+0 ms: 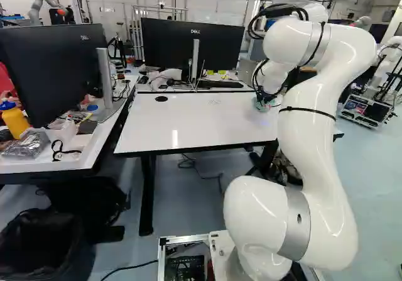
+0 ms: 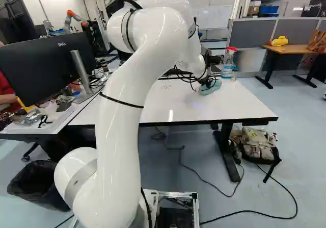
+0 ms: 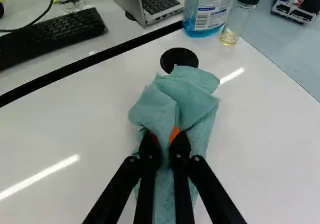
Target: Clean the table with the green towel
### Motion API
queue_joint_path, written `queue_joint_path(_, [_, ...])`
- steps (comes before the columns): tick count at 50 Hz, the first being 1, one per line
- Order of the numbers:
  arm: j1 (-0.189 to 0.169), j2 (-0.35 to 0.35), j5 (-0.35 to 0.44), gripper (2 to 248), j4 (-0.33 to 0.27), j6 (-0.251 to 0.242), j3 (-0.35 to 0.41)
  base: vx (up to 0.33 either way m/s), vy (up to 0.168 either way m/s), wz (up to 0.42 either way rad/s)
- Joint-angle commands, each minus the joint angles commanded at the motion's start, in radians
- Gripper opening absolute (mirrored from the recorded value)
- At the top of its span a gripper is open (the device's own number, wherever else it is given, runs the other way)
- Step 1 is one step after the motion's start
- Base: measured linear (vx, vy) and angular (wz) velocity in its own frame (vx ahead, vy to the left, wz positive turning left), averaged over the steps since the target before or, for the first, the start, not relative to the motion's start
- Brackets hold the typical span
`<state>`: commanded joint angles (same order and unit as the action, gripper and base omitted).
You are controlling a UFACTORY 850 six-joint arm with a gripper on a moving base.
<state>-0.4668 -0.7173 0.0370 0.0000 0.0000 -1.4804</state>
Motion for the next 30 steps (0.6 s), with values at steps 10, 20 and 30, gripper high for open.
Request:
queue_joint_path(10, [0.02,-0.019,0.0,39,0.0,0.0,-0.027,0.0,0.0,0.0])
queue_joint_path(20, [0.04,0.0,0.0,39,0.0,0.0,0.0,0.0,0.0,0.0])
queue_joint_path(30, [0.051,0.038,0.0,39,0.0,0.0,0.054,0.0,0.0,0.0])
